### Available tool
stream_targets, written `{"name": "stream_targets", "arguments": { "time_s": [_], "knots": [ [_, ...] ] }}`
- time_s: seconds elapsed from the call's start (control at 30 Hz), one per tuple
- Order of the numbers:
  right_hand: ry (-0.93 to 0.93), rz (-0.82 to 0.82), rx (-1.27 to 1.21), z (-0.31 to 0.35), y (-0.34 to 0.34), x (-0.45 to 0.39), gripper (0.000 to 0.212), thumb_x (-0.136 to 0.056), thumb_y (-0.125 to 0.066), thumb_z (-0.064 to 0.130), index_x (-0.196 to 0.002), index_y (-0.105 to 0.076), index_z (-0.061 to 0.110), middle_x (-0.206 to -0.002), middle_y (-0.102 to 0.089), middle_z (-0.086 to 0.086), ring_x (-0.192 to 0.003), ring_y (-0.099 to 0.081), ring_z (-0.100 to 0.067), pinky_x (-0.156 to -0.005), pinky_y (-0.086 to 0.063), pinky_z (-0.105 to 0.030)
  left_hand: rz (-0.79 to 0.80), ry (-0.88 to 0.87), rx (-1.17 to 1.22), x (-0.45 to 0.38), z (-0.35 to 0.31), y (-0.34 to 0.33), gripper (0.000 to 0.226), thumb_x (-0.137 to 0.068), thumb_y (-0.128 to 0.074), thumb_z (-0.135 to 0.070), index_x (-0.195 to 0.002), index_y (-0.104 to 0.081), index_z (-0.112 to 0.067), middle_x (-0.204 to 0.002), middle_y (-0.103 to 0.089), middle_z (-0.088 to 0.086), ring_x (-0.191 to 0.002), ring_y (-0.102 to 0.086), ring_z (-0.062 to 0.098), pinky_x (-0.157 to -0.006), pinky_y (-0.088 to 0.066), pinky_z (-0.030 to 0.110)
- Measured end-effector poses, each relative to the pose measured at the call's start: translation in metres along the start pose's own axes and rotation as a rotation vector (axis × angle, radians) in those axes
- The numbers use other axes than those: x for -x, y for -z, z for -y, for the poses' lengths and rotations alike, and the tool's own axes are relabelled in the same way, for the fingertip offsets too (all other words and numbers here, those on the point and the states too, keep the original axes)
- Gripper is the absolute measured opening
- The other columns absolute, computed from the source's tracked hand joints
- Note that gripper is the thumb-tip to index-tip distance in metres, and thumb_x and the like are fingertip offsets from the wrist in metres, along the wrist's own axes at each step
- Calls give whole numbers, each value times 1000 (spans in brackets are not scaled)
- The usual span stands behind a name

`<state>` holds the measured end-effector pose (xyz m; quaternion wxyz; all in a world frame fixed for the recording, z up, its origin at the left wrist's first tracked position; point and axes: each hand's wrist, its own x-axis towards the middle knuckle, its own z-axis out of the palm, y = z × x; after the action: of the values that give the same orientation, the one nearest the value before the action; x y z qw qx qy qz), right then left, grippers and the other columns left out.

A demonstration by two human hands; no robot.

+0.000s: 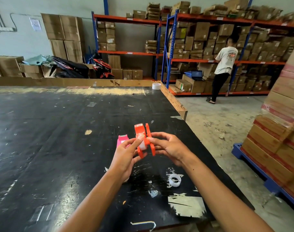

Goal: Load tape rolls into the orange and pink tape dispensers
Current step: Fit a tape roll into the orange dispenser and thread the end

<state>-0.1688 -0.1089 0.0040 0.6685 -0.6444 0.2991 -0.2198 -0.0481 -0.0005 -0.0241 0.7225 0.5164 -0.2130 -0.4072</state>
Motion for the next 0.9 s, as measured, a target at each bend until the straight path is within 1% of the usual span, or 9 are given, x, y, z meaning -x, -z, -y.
{"name": "stream_targets", "arguments": {
  "time_s": [0.17,0.3,0.4,0.47,0.63,0.73,0.77,0.83,0.9],
  "knots": [
    [75,-41,47,1,-7,4,46,-79,-76,28,-121,-62,15,-104,-73,-19,-92,-73,-26,-70,-60,-27,30,-21,-5,1,-2,0,44,-86,-69,-26,-119,-62,3,-104,-74,22,-99,-71,34,-94,-55,50],
    [132,-52,55,0,-11,8,48,-81,-73,31,-125,-62,18,-96,-74,-12,-82,-73,-14,-67,-56,-22,49,-35,-2,1,-4,1,46,-83,-71,-29,-118,-63,1,-103,-75,20,-101,-71,35,-94,-54,52],
    [178,-56,19,0,-15,13,45,-84,-69,24,-128,-60,15,-88,-74,-4,-75,-73,-5,-60,-53,-14,81,-57,-16,1,-5,3,44,-80,-72,-32,-113,-69,-2,-104,-75,19,-102,-71,34,-97,-53,53],
    [210,-66,-7,-1,-17,16,47,-85,-69,21,-130,-58,12,-91,-73,-4,-75,-72,-2,-59,-52,-12,110,-74,-32,2,-6,4,39,-83,-69,-32,-110,-72,-3,-105,-75,18,-103,-71,33,-97,-52,52],
    [254,-104,-26,-3,-20,16,50,-82,-71,23,-129,-60,12,-107,-73,-5,-95,-72,-10,-68,-55,-16,145,-106,-26,4,-11,2,36,-88,-64,-27,-110,-72,0,-107,-75,19,-105,-70,31,-96,-53,48],
    [309,-130,-26,1,-24,16,47,-83,-70,20,-128,-60,12,-98,-74,-4,-88,-72,-6,-70,-55,-15,160,-110,-2,5,-15,1,29,-94,-59,-23,-110,-72,-3,-110,-74,20,-107,-70,31,-95,-54,45],
    [332,-154,-30,1,-26,16,45,-84,-70,19,-127,-60,13,-97,-73,-11,-85,-72,-8,-71,-56,-16,169,-116,-2,5,-16,0,27,-95,-58,-22,-109,-73,-4,-110,-74,20,-107,-70,30,-94,-54,43],
    [370,-196,-29,1,-28,15,41,-84,-70,20,-125,-62,20,-102,-69,-25,-91,-70,-25,-74,-56,-20,178,-131,-11,7,-19,-4,23,-95,-57,-20,-103,-75,-8,-106,-75,17,-102,-72,27,-91,-55,40],
    [390,-214,-25,0,-31,15,38,-84,-70,21,-122,-62,25,-104,-68,-26,-96,-67,-28,-74,-57,-20,179,-142,-19,7,-20,-4,22,-95,-57,-20,-101,-76,-10,-104,-76,16,-99,-73,24,-89,-57,37]
  ]
}}
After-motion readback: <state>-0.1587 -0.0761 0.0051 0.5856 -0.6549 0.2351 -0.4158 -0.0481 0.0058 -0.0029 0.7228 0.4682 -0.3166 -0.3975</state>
